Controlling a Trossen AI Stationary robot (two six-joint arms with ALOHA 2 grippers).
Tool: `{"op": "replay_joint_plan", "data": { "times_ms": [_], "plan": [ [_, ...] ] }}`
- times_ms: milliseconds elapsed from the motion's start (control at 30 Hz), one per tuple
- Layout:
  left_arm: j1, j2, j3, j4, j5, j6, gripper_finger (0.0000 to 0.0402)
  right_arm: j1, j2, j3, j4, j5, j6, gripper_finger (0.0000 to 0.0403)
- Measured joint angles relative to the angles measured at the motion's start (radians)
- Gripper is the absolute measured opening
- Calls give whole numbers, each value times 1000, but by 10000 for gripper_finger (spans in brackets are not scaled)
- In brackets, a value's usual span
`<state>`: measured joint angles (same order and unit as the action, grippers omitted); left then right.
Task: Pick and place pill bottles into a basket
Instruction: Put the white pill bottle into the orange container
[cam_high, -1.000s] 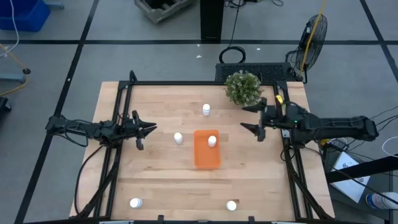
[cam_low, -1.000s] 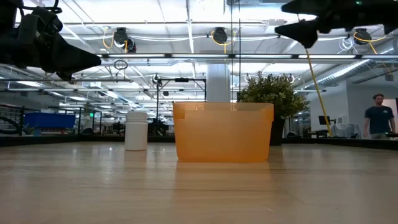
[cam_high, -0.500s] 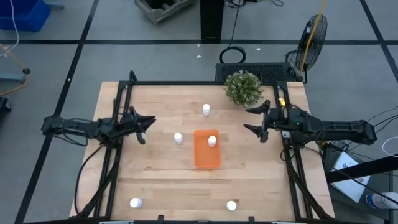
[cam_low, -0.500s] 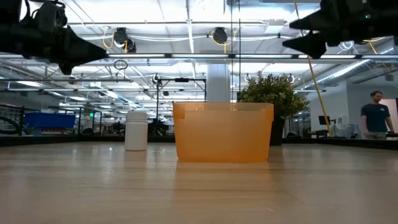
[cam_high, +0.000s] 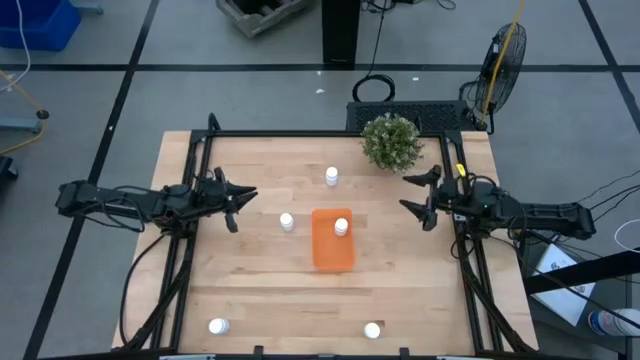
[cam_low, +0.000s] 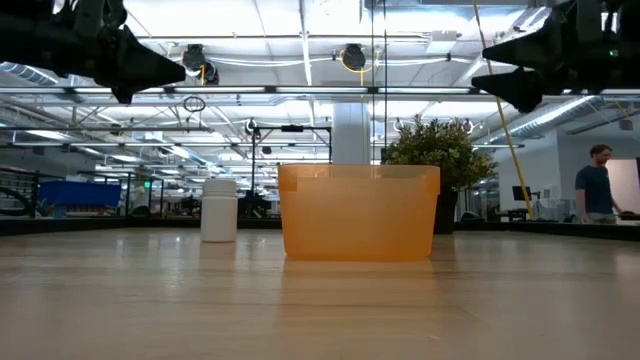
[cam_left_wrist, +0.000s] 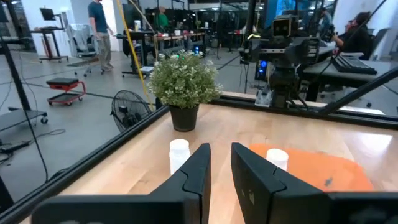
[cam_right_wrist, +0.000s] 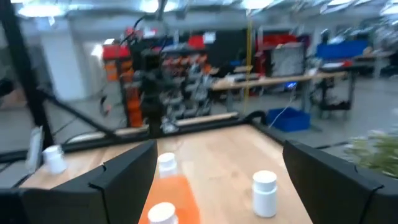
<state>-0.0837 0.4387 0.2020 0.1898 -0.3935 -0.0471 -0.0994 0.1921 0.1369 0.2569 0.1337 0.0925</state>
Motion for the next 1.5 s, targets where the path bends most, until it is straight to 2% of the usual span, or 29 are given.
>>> {"op": "replay_joint_plan", "data": {
  "times_ms": [233,433,600,700,900,1233,1367,1500],
  "plan": [
    [0,7,0,5,0,-18,67,0,-123,-74,-34,3,-49,337],
    [-1,26,0,20,3,-70,67,0,-138,-91,-131,107,-39,337],
    [0,124,32,-13,105,-99,67,0,-136,-93,-93,103,-9,340],
    [3,234,127,-134,132,-115,67,0,-136,-93,-90,102,-7,340],
    [30,496,414,-471,182,-92,67,0,-136,-94,-99,102,-7,339],
    [40,828,792,-899,155,-45,70,0,-136,-96,-115,102,1,339],
    [40,918,883,-1004,152,-44,98,0,-136,-96,-116,101,1,339],
    [48,989,935,-1010,167,-37,151,0,-136,-96,-115,101,8,339]
  ]
}}
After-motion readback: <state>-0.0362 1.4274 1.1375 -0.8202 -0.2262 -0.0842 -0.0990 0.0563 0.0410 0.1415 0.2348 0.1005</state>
